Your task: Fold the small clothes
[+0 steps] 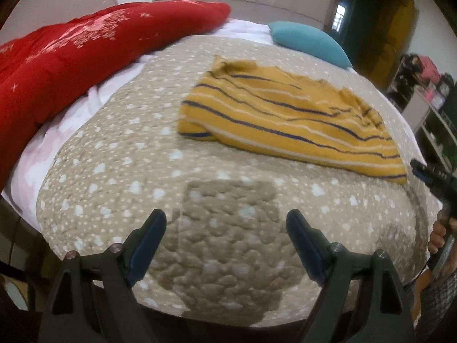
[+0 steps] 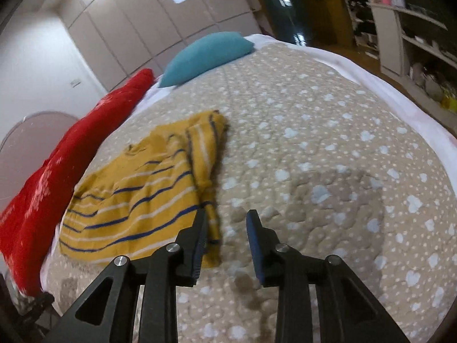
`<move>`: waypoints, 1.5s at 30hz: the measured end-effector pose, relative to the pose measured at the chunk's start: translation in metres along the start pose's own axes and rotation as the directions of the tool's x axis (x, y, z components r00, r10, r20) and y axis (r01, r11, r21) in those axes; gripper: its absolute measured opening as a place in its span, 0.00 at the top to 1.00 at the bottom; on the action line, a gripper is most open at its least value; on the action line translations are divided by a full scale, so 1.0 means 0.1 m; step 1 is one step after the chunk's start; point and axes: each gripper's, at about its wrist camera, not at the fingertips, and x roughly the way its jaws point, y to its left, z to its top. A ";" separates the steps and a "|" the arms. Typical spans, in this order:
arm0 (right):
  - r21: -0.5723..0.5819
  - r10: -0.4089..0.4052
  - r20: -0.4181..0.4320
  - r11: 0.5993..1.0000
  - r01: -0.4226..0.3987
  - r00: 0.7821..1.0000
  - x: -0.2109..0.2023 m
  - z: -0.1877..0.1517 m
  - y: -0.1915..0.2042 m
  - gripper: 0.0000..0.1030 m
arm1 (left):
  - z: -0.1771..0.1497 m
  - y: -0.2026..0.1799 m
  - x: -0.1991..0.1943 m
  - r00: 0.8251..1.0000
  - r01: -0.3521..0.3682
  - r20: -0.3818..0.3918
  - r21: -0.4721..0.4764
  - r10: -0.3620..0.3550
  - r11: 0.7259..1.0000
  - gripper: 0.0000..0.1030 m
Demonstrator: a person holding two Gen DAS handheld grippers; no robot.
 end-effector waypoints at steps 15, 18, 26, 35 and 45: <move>-0.038 0.033 -0.020 0.999 -0.034 0.999 0.40 -0.22 0.10 0.50 | 0.01 -0.21 0.56 0.992 -0.122 -0.008 0.099 0.123 0.988 0.07; -0.045 0.046 -0.015 0.998 -0.047 0.999 0.44 -0.25 0.11 0.41 | -0.01 -0.22 0.60 0.990 -0.138 0.001 0.108 0.138 0.985 0.03; -0.178 -0.003 -0.002 0.984 0.003 1.000 0.52 -0.36 0.42 0.10 | -0.04 -0.22 0.64 0.987 -0.158 0.001 0.111 0.159 0.981 0.00; -0.195 -0.005 -0.011 0.981 0.002 1.000 0.56 -0.39 0.48 0.02 | -0.12 -0.26 0.60 0.987 -0.161 0.023 0.119 0.160 0.980 0.00; -0.202 -0.001 0.010 0.979 0.003 1.000 0.53 -0.43 0.49 0.02 | -0.13 -0.26 0.57 0.989 -0.151 0.018 0.127 0.150 0.980 0.00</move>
